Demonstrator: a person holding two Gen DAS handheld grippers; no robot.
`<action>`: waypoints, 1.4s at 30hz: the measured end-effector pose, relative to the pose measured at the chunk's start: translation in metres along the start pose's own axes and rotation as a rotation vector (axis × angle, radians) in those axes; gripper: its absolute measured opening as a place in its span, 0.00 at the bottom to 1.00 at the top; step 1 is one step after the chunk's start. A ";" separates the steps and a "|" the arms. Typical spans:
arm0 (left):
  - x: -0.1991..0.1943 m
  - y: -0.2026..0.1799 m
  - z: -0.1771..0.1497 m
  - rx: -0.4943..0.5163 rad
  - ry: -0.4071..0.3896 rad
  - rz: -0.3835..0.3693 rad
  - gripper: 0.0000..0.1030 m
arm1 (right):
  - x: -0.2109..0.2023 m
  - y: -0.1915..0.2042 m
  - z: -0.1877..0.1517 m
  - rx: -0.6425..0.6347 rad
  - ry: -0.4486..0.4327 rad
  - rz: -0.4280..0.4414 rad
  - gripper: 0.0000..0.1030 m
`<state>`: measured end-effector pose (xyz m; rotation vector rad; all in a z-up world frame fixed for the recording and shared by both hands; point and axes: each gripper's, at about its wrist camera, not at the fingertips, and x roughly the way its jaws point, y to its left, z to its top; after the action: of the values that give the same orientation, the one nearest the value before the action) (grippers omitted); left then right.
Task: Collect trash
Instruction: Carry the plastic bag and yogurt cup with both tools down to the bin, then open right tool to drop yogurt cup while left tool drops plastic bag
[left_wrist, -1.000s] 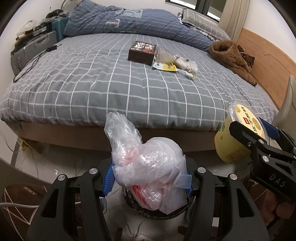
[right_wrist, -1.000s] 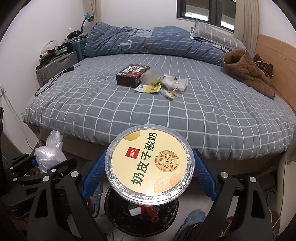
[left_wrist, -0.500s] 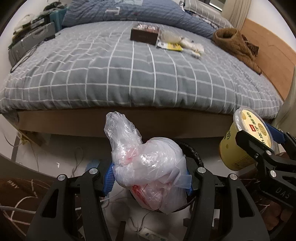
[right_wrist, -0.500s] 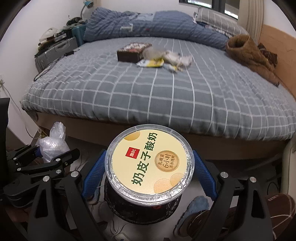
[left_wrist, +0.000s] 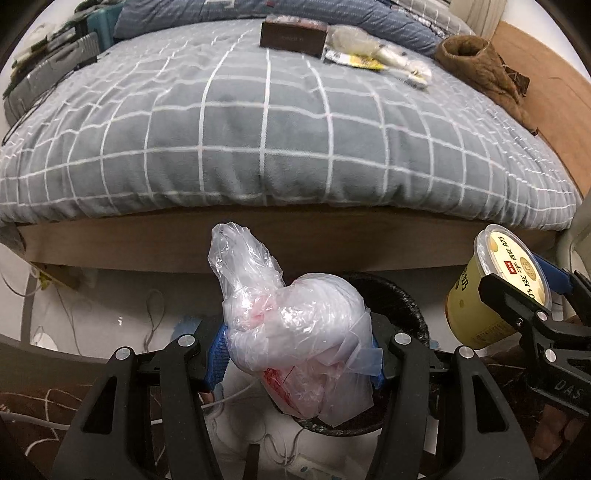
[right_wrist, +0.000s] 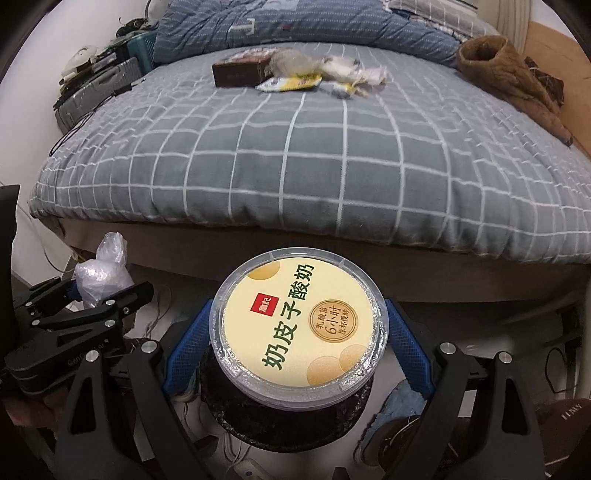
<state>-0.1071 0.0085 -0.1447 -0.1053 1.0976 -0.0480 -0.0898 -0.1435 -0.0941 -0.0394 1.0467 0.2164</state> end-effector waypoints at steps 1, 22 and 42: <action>0.002 0.001 -0.001 -0.002 0.006 0.002 0.55 | 0.005 0.000 0.000 -0.004 0.012 0.000 0.83; 0.033 0.048 -0.015 -0.061 0.069 0.030 0.54 | 0.075 0.030 -0.008 -0.031 0.163 0.057 0.83; 0.038 -0.002 -0.005 0.034 0.075 -0.023 0.54 | 0.048 -0.026 -0.009 0.031 0.091 -0.078 0.93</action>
<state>-0.0941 0.0023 -0.1805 -0.0862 1.1696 -0.0916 -0.0695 -0.1629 -0.1416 -0.0621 1.1365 0.1285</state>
